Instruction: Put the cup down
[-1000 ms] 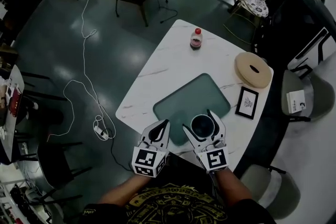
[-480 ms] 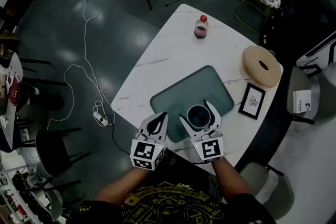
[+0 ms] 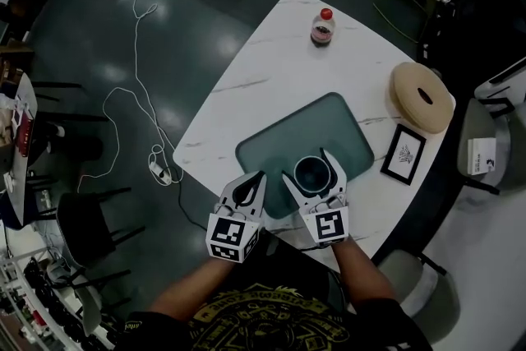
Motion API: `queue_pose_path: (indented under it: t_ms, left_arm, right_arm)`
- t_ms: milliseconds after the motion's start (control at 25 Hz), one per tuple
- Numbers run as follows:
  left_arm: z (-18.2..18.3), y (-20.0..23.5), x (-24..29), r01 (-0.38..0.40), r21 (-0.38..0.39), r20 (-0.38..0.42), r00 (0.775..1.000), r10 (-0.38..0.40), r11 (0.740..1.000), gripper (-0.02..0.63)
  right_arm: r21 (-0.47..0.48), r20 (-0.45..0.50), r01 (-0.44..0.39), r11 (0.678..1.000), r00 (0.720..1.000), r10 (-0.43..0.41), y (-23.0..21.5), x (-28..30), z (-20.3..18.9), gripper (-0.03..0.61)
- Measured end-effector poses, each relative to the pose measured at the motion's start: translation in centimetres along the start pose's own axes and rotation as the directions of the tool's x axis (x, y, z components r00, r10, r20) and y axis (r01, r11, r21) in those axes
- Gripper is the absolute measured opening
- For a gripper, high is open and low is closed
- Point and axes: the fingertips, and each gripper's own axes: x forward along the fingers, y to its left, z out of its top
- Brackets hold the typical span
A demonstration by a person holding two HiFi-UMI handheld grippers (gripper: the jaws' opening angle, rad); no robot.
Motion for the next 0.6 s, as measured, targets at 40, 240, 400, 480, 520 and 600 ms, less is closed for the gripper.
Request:
queue_pose_path:
  t_ms: [40,240,400,480,520,600]
  left_arm:
    - [-0.2,0.0,0.0,0.003,-0.005,-0.004,1.0,-0.003,1.0,0.012]
    - [-1.5,-0.1,0.2,0.018,-0.026,-0.025,1.0,-0.018,1.0,0.012]
    - [-1.7,-0.5,0.3,0.043,-0.021,-0.027,0.999,-0.043,0.999,0.012]
    - [-1.6,-0.7,0.3,0.053,-0.017,-0.024,0.998,-0.054,0.998,0.012]
    - [-1.6,-0.7,0.2,0.058,-0.015,-0.023,0.998,-0.059,0.998,0.012]
    - [-1.4,-0.9,0.2,0.069,-0.01,-0.02,0.997,-0.069,0.998,0.012]
  right_arm:
    - [-0.01,-0.002,-0.004,1.0,1.0,0.004,0.1,0.0,0.1,0.391]
    - [-0.045,-0.019,-0.012,0.999,1.0,0.011,0.4,-0.2,-0.1,0.399]
    - [-0.037,-0.022,0.0,0.999,1.0,-0.001,0.4,-0.8,-0.4,0.405]
    - [-0.03,-0.031,0.006,1.0,1.0,-0.007,0.4,-1.1,-0.6,0.41]
    - [-0.026,-0.038,0.008,1.0,0.999,-0.009,0.4,-1.2,-0.7,0.411]
    - [-0.006,-0.046,0.017,1.0,0.999,-0.017,0.4,-1.4,-0.9,0.422]
